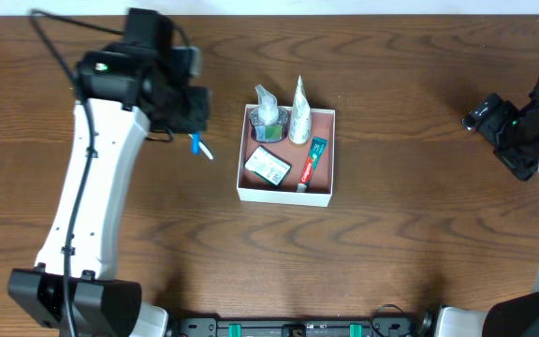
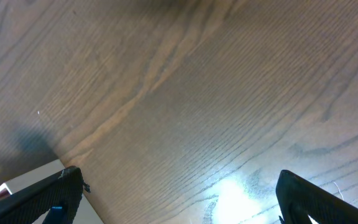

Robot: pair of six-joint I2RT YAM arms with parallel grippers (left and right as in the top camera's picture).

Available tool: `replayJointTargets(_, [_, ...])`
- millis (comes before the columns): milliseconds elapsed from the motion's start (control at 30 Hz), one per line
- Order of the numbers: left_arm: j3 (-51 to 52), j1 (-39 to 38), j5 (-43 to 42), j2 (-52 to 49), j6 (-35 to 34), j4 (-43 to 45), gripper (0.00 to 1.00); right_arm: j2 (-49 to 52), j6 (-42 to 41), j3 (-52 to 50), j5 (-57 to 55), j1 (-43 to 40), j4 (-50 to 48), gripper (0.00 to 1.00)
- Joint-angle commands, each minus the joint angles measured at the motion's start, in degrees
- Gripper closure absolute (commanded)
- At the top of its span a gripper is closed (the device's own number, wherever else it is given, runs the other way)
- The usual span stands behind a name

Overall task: Pack container
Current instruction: 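Lift the blue razor and carry it right over the box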

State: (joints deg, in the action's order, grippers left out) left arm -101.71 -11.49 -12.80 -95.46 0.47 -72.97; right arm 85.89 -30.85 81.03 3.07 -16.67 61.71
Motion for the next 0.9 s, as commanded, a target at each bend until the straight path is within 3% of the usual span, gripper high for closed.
replayJointTargets(0, [0.5,-3.0,-0.3,0.0,9.8,-0.5,0.94,0.4,-0.6,0.5,0.2,-0.2,0.0,0.01])
replayJointTargets(233, [4.6,-9.1,-0.3,0.0,23.4,-0.5,0.94,0.4,-0.6,0.5,0.2,-0.2,0.0,0.01])
replayJointTargets(500, [8.8,-16.9,-0.3,0.0,44.2,0.6,0.94,0.4,-0.6,0.5,0.2,-0.2,0.0,0.01])
replayJointTargets(867, [17.6,-23.0,-0.3,0.0,57.9,10.4,0.94,0.4,-0.6,0.5,0.2,-0.2,0.0,0.01])
